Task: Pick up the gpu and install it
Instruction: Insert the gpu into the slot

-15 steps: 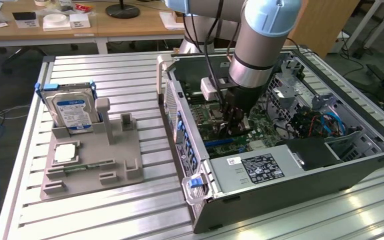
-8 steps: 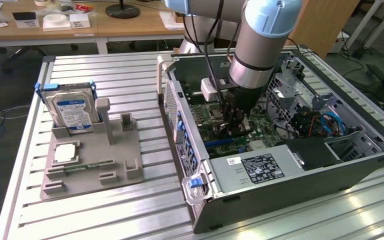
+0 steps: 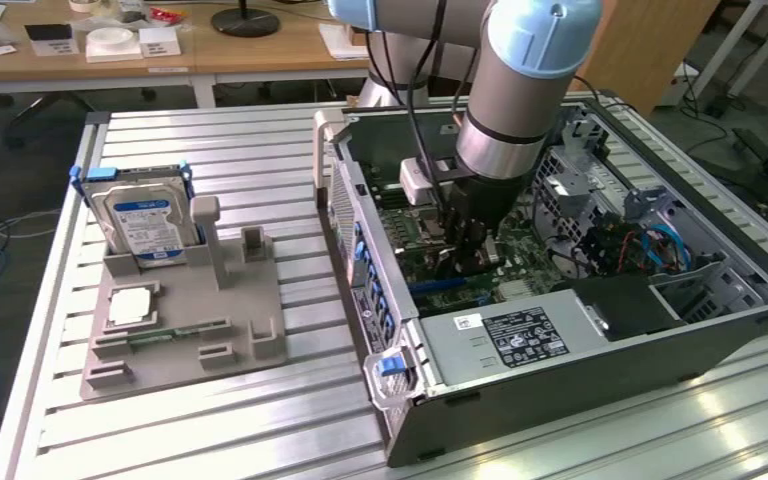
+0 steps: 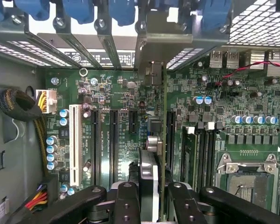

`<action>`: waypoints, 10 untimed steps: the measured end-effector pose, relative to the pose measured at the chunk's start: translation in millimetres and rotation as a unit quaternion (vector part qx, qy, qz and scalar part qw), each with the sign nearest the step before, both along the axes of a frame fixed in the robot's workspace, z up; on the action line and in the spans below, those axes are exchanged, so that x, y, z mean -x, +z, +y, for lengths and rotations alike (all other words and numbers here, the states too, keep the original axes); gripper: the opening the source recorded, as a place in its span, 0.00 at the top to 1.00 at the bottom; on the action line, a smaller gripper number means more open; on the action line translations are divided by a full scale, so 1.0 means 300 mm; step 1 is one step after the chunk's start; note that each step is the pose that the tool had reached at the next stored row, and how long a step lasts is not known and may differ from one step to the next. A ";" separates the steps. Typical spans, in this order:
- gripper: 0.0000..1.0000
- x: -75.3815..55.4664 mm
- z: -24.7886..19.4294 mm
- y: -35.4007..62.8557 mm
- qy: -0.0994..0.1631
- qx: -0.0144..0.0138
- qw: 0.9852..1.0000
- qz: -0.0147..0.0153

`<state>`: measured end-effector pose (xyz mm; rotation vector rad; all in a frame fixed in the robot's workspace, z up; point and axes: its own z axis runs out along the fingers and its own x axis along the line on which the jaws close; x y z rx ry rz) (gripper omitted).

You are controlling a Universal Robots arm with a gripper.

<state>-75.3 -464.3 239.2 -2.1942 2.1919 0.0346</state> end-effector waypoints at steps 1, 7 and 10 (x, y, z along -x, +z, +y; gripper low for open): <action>0.72 0.002 0.000 -0.001 0.000 0.000 1.000 0.000; 0.72 0.014 0.000 -0.004 0.000 0.000 1.000 0.000; 0.72 0.018 0.000 -0.006 0.000 0.000 1.000 0.000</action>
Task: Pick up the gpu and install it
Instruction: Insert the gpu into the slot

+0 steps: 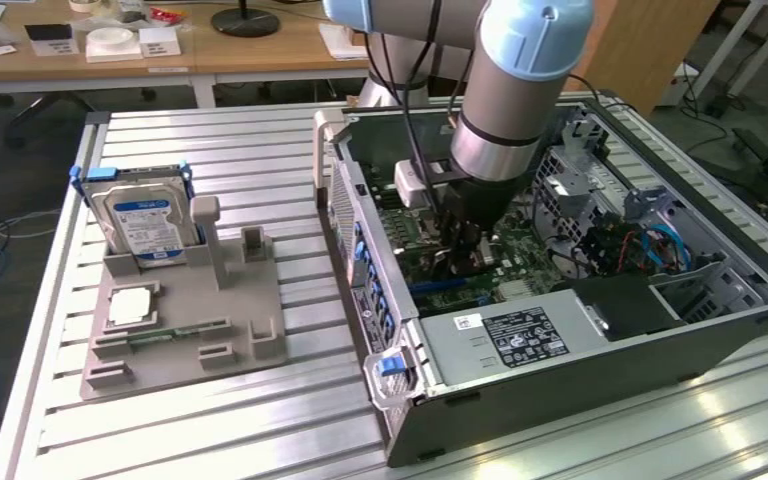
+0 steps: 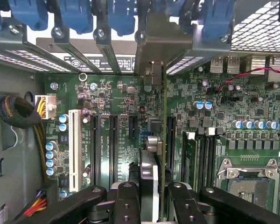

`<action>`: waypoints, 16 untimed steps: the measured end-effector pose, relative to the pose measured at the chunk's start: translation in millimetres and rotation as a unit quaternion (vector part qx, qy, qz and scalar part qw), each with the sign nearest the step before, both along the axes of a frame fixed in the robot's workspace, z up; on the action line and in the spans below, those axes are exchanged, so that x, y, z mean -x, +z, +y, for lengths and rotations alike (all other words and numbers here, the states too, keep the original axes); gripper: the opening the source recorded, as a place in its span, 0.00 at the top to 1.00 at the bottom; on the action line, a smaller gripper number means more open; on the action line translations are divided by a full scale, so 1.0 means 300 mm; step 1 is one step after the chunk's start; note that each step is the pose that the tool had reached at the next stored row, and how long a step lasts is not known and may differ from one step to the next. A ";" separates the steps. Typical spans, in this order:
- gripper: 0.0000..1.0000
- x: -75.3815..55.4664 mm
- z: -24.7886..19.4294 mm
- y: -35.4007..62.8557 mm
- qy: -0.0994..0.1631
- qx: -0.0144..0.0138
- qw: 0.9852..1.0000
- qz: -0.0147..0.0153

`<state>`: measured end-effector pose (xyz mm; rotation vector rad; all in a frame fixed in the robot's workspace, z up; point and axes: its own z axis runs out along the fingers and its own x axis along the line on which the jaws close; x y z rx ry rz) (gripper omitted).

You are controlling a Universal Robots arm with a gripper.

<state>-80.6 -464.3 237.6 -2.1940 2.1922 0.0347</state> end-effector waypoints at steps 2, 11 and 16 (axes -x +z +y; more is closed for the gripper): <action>0.72 0.002 0.000 0.000 0.000 0.000 1.000 0.000; 0.72 0.002 0.000 -0.026 0.000 0.000 1.000 0.000; 0.72 0.002 0.000 -0.034 0.000 0.000 1.000 0.000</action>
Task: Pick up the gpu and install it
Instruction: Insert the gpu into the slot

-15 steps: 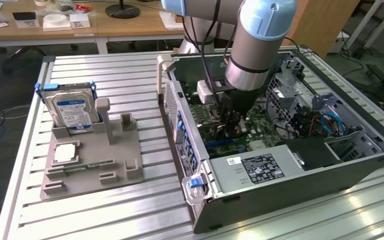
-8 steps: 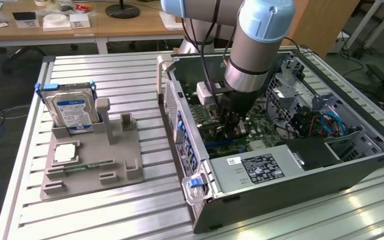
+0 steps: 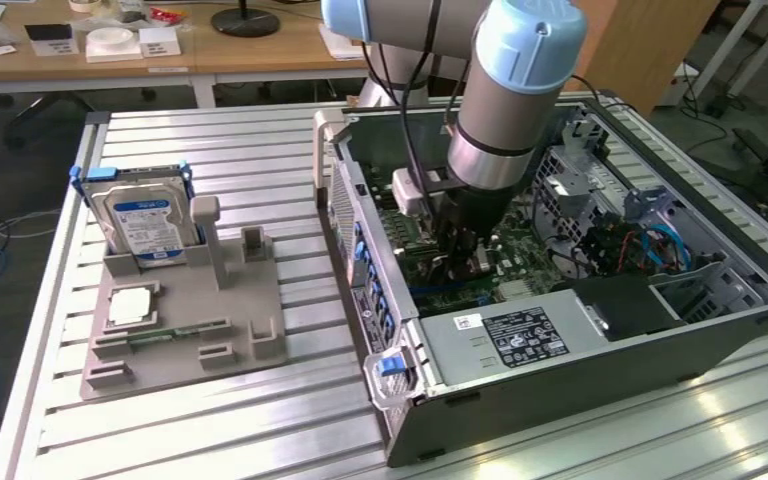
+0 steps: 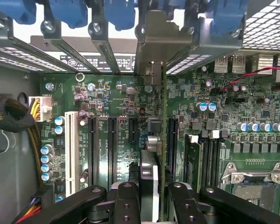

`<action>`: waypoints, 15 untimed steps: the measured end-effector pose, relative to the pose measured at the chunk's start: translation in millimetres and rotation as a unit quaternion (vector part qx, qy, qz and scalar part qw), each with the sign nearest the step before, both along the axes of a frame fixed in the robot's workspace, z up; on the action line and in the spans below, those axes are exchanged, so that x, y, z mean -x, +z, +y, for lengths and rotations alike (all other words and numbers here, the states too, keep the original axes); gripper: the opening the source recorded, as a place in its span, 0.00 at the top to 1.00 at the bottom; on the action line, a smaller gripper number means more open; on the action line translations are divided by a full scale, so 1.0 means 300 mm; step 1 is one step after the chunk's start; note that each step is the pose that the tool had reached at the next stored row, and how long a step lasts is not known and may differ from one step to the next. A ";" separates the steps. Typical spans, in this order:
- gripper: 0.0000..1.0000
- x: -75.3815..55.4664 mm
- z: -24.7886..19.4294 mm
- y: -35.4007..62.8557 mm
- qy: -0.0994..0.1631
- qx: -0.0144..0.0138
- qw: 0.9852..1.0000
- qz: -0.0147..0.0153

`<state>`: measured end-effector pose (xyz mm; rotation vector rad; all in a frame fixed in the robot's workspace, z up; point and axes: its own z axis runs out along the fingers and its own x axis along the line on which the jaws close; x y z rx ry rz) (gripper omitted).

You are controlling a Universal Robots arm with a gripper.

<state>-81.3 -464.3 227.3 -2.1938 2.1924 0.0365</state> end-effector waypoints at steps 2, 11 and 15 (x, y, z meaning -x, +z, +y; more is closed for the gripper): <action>0.72 0.000 0.000 0.000 0.000 0.000 1.000 0.000; 0.72 0.000 0.000 0.010 0.000 0.000 1.000 0.000; 0.72 0.000 0.004 0.008 0.000 0.000 1.000 0.000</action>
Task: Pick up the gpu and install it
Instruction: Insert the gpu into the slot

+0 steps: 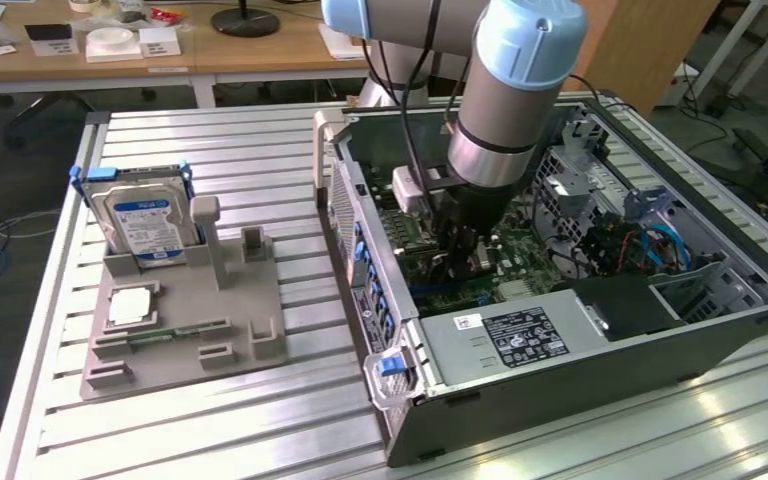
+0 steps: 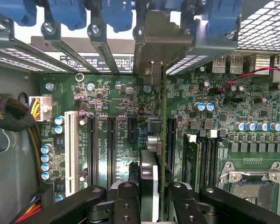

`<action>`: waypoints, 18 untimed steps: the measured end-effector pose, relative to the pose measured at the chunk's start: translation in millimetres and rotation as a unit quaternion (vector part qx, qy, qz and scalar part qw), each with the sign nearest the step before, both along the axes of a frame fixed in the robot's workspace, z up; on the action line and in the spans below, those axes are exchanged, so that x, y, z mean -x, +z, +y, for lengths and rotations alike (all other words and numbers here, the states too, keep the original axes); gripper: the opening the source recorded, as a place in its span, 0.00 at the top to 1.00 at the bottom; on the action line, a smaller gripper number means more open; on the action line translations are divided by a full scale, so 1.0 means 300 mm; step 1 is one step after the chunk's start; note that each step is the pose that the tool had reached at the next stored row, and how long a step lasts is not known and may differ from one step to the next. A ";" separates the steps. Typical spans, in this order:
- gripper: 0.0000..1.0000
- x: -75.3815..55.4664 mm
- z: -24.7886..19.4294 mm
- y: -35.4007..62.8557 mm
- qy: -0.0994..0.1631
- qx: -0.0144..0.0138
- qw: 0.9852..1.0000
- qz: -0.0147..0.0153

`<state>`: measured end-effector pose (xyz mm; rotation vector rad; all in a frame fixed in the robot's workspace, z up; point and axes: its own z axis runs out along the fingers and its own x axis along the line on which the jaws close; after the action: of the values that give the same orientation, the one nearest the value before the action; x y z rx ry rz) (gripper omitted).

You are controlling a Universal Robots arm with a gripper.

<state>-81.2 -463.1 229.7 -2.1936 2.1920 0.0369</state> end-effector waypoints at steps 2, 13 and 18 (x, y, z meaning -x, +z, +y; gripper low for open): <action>0.72 0.000 0.000 -0.001 0.000 0.000 1.000 0.000; 0.72 0.003 0.000 -0.026 0.000 0.000 1.000 0.000; 0.72 0.004 0.000 -0.027 0.000 0.000 1.000 0.000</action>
<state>-82.3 -463.1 221.6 -2.1938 2.1925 0.0372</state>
